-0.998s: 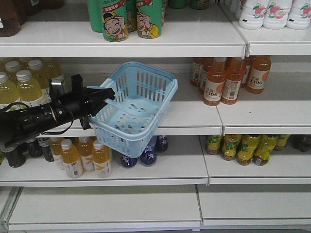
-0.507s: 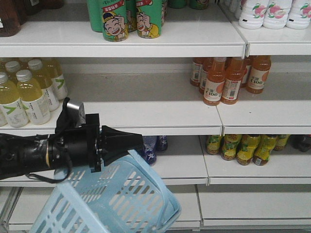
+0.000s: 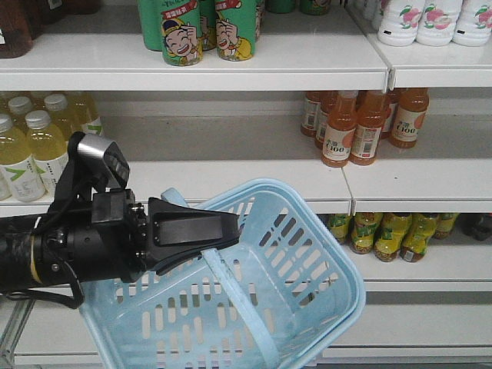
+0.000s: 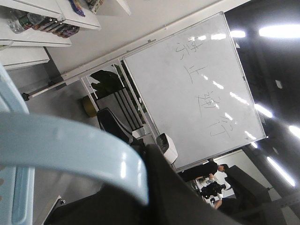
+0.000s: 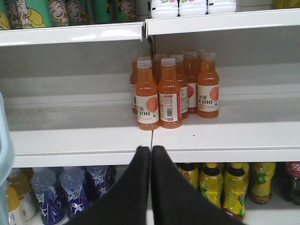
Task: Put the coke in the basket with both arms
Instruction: 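Lift the basket off the shelf with the left gripper, then hold the basket raised in the left gripper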
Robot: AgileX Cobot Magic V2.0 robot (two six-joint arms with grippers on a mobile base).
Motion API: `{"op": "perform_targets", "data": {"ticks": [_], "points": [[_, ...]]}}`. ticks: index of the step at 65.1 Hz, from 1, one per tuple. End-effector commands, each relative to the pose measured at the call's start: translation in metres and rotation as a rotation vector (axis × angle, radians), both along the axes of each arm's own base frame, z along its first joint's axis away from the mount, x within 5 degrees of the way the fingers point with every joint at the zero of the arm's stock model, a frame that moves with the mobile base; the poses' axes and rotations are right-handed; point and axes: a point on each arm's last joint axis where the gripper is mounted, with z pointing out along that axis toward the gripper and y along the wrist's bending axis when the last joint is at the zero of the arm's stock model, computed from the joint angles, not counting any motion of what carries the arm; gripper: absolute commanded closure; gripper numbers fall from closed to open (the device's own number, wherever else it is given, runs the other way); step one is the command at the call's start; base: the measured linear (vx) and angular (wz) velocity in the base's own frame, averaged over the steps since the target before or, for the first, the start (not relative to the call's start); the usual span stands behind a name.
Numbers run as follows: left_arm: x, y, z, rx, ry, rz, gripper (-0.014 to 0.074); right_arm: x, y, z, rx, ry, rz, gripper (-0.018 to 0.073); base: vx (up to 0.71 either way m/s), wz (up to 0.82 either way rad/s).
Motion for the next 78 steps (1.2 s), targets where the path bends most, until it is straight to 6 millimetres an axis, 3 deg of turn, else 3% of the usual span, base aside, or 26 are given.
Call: {"op": "perform_targets", "data": {"ticks": [1,78], "points": [[-0.0178,0.0016,0.0325,-0.204,-0.065,-0.140,0.0603,-0.0008,0.0001,0.0050,-0.009,-0.079,0.000,0.0564,0.00,0.00],[-0.0246,-0.0056,0.0345,-0.207,-0.069,-0.181,0.0603,-0.0008,0.0001,0.0051,-0.009,-0.080,0.000,0.0564,0.00,0.00]]}}
